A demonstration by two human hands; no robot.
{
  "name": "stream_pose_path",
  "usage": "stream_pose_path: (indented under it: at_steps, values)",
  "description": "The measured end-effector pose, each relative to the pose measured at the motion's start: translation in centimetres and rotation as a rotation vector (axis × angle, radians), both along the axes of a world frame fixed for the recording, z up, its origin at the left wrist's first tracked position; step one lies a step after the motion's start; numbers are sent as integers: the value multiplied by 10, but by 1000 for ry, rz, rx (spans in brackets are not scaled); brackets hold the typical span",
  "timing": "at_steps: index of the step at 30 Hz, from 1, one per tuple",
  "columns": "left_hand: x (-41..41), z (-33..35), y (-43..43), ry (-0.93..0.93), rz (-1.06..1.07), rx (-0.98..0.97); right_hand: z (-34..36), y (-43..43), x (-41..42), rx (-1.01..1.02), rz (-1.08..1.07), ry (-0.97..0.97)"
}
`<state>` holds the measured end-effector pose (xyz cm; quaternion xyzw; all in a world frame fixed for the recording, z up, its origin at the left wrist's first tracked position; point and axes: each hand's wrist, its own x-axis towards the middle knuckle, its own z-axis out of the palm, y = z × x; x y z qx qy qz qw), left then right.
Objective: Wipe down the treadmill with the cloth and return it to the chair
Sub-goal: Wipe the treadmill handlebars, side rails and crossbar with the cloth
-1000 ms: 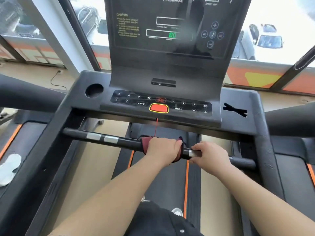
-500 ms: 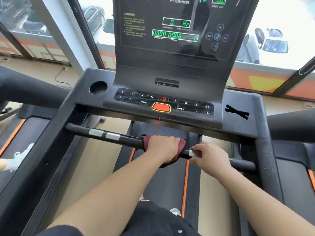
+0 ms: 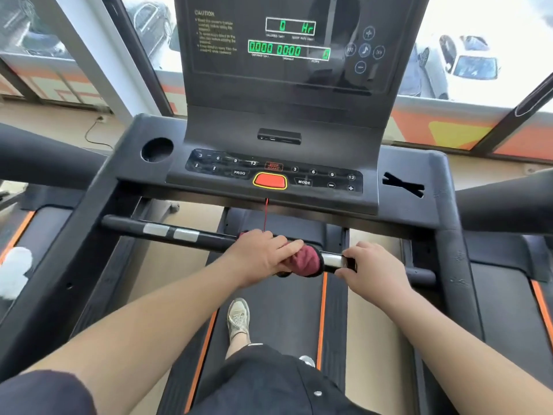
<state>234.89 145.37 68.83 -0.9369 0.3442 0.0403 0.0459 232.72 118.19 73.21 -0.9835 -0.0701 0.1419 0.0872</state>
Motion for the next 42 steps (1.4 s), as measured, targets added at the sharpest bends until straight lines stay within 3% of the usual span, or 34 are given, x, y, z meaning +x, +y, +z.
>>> stream_pose_path:
  at_steps: [3,6,8,11,15,20,23,25,28,33,37,40,42]
  values:
    - [10,24,-6,91,289,-105,2,1,3,-7,-9,14]
    - [18,56,-7,10,443,-311,4,0,5,-21,2,23]
    - [20,85,-4,-109,460,-515,4,0,5,-28,-3,16]
    - [29,130,-7,-146,389,-637,5,1,5,-6,-20,20]
    - [35,158,-30,-121,289,-626,4,0,3,23,-35,12]
    - [-1,115,-49,83,92,-509,1,0,-2,19,-29,-18]
    - [-30,62,-43,182,12,-109,-1,-2,0,12,-14,-46]
    - [-42,40,-43,288,97,47,-1,-3,2,19,-15,-24]
    - [-36,35,-57,289,221,-8,-2,-3,4,32,-28,0]
    - [-5,30,-84,273,361,80,-1,-4,5,36,-39,14]
    - [25,30,-90,371,334,68,-1,-3,4,47,-43,-4]
    - [-1,17,-87,192,338,-37,0,-3,3,38,-52,6]
    - [-42,7,-81,174,365,-69,-1,-4,1,33,-34,-20]
